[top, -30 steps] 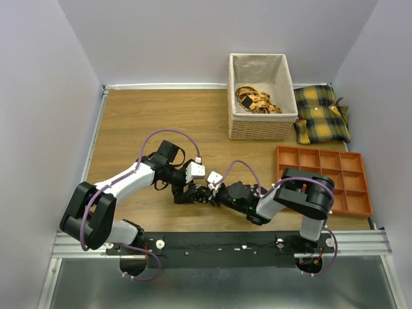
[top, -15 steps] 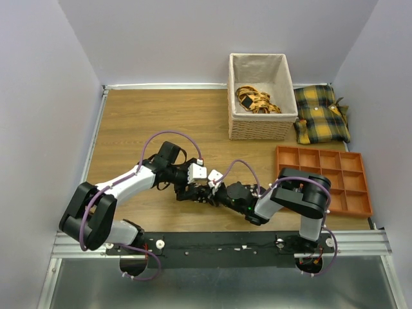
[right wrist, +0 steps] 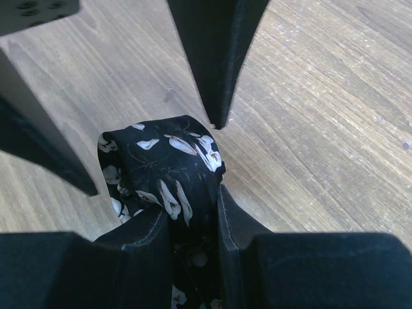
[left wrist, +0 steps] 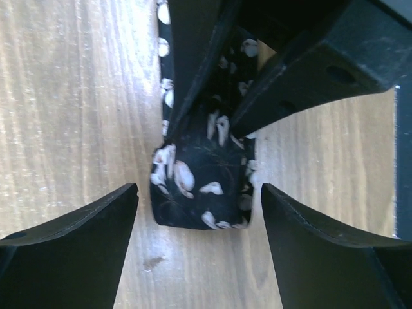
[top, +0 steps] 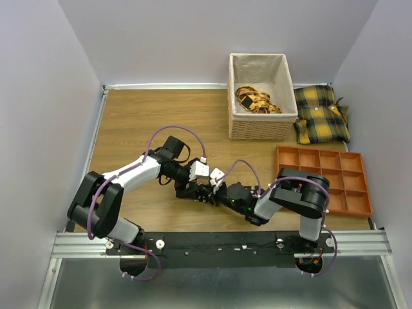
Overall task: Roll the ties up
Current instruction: Roll the tie at the center of the board.
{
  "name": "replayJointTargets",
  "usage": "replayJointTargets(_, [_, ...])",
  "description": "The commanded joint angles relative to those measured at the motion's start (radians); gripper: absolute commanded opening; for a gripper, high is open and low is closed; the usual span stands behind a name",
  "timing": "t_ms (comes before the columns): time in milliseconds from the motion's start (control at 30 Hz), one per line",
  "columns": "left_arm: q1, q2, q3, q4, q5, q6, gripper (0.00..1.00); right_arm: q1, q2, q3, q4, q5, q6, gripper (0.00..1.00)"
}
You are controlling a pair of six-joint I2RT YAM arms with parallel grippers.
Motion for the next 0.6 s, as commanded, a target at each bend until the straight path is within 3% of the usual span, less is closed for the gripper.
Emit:
replayJointTargets(0, [-0.119, 0.033, 0.040, -0.148, -0.017, 0.021, 0.88, 0.029, 0.050, 0.077, -0.212, 0.022, -0.084, 0.01])
replayJointTargets(100, [-0.091, -0.032, -0.024, -0.076, -0.047, -0.025, 0.93, 0.026, 0.048, 0.063, -0.177, 0.043, -0.067, 0.01])
replayJointTargets(167, [-0.091, -0.043, -0.061, 0.092, -0.125, -0.197, 0.92, 0.028, 0.047, 0.030, -0.091, 0.060, -0.058, 0.01])
replayJointTargets(267, [-0.076, -0.018, -0.043, 0.182, -0.161, -0.334, 0.89, 0.031, 0.037, -0.012, 0.007, 0.124, -0.041, 0.01])
replayJointTargets(333, [0.031, -0.051, -0.047, 0.170, -0.054, -0.294, 0.89, 0.032, 0.031, -0.047, 0.041, 0.102, -0.041, 0.01])
replayJointTargets(400, [0.114, -0.098, -0.078, 0.165, 0.057, -0.144, 0.90, 0.032, 0.037, -0.063, 0.075, 0.056, -0.051, 0.01])
replayJointTargets(467, [0.124, -0.149, -0.110, 0.155, 0.066, -0.009, 0.91, 0.032, 0.054, -0.066, 0.081, 0.014, -0.046, 0.01])
replayJointTargets(500, [0.133, -0.157, -0.116, 0.136, 0.122, 0.160, 0.91, 0.032, 0.062, -0.070, 0.090, 0.002, -0.048, 0.01])
replayJointTargets(567, [0.156, -0.142, -0.109, 0.113, 0.160, 0.219, 0.92, 0.032, 0.077, -0.079, 0.110, -0.007, -0.041, 0.01])
